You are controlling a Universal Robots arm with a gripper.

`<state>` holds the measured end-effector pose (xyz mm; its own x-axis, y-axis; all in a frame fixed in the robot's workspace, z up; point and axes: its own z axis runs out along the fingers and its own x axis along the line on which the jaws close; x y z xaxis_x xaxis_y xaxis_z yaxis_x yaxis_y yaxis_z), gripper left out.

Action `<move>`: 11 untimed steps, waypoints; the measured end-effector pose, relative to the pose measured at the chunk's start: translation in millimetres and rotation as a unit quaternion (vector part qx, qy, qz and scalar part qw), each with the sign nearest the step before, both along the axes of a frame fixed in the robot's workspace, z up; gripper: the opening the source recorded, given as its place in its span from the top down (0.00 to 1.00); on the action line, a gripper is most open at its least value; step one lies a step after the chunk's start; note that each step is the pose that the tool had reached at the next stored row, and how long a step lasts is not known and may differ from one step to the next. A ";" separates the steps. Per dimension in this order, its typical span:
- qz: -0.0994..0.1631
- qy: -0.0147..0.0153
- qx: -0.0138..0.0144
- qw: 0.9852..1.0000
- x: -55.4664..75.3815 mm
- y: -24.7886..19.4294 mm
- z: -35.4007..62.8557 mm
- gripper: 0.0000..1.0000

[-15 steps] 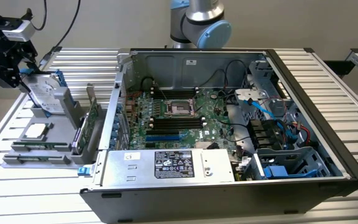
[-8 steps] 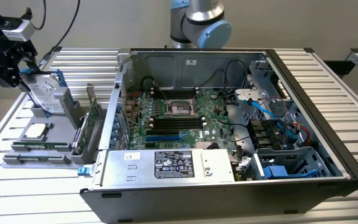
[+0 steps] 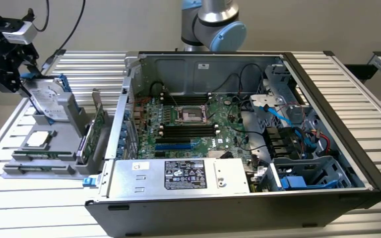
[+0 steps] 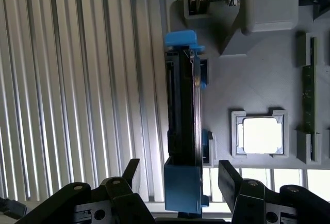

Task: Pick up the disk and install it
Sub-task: 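Pick up the disk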

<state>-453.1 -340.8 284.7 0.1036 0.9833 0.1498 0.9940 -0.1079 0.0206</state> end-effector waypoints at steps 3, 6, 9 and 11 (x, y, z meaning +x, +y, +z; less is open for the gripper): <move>0.000 0.000 0.000 1.000 0.1 0.0 0.0 0.29; 0.000 0.000 0.000 1.000 0.1 0.0 0.6 0.29; 0.000 0.000 0.000 1.000 0.1 0.0 1.1 0.29; 0.000 0.000 0.000 1.000 0.3 0.0 1.2 0.29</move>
